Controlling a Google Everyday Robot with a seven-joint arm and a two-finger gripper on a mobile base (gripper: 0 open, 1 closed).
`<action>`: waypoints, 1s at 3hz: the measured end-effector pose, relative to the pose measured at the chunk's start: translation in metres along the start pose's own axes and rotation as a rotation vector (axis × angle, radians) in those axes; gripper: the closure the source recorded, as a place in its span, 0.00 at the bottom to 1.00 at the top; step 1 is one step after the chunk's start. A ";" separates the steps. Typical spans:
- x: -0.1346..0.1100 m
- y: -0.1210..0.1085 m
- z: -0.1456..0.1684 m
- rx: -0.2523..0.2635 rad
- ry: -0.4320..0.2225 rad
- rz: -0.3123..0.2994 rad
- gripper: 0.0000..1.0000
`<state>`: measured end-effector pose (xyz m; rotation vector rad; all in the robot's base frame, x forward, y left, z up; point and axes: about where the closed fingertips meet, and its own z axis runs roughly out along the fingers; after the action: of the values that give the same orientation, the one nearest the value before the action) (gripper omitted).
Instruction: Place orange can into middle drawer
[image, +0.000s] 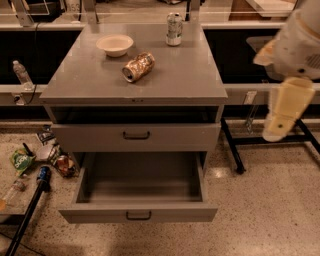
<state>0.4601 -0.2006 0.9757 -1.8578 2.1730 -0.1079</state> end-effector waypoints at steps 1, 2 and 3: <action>-0.028 -0.043 0.032 -0.049 0.062 -0.186 0.00; -0.055 -0.085 0.065 -0.068 0.082 -0.354 0.00; -0.064 -0.096 0.070 -0.046 0.068 -0.395 0.00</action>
Offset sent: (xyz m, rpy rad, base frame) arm 0.1569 0.0654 -0.0571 -0.2546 0.1100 0.5431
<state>0.5789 -0.1452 0.9414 -2.3178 1.8333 -0.2034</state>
